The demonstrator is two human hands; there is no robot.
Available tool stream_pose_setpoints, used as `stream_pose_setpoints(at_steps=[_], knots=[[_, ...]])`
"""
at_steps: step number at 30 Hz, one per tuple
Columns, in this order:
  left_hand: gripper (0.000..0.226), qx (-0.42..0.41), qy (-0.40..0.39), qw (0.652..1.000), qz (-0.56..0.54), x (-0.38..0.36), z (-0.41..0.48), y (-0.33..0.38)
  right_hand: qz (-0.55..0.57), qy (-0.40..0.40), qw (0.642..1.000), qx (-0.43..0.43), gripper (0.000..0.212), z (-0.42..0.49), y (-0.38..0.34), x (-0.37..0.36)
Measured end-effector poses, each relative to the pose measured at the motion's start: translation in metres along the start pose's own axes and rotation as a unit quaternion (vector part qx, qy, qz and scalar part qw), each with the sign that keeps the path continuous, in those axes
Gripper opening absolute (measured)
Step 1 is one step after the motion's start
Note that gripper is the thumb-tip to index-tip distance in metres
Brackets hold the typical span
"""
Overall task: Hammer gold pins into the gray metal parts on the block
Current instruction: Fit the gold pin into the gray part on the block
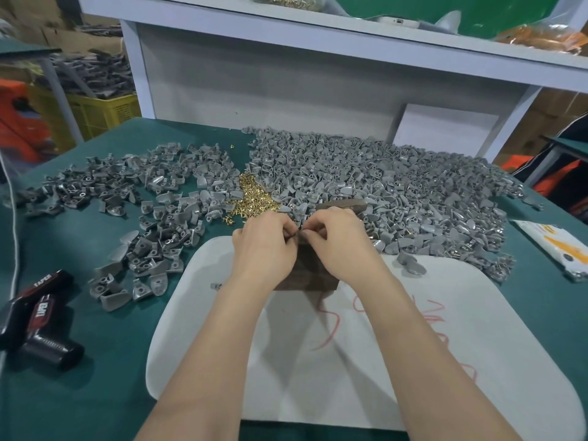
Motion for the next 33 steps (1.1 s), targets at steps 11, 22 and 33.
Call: stream_pose_setpoints(at_steps=[11,22,33], knots=[[0.005,0.006,0.001,1.0,0.007,-0.002,0.001,-0.002,0.054,0.061,0.997,-0.011,0.01,-0.006,0.004,0.003],[0.005,0.005,-0.004,1.0,0.001,-0.001,0.0,0.001,-0.008,0.042,0.999,-0.018,0.011,-0.003,-0.002,0.003],[0.008,0.0,-0.001,1.0,-0.002,0.001,-0.002,0.004,-0.051,0.05,0.997,-0.023,0.012,-0.005,-0.007,0.002]])
Point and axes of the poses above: each hand's wrist, its own z-axis towards the middle knuckle, its own x-axis out of the back of the hand, y = z × x, the point moved 10 cm from there along z, towards the middle knuckle, and after that the axes turned 3 degrees about -x, right-handed, at the moved point
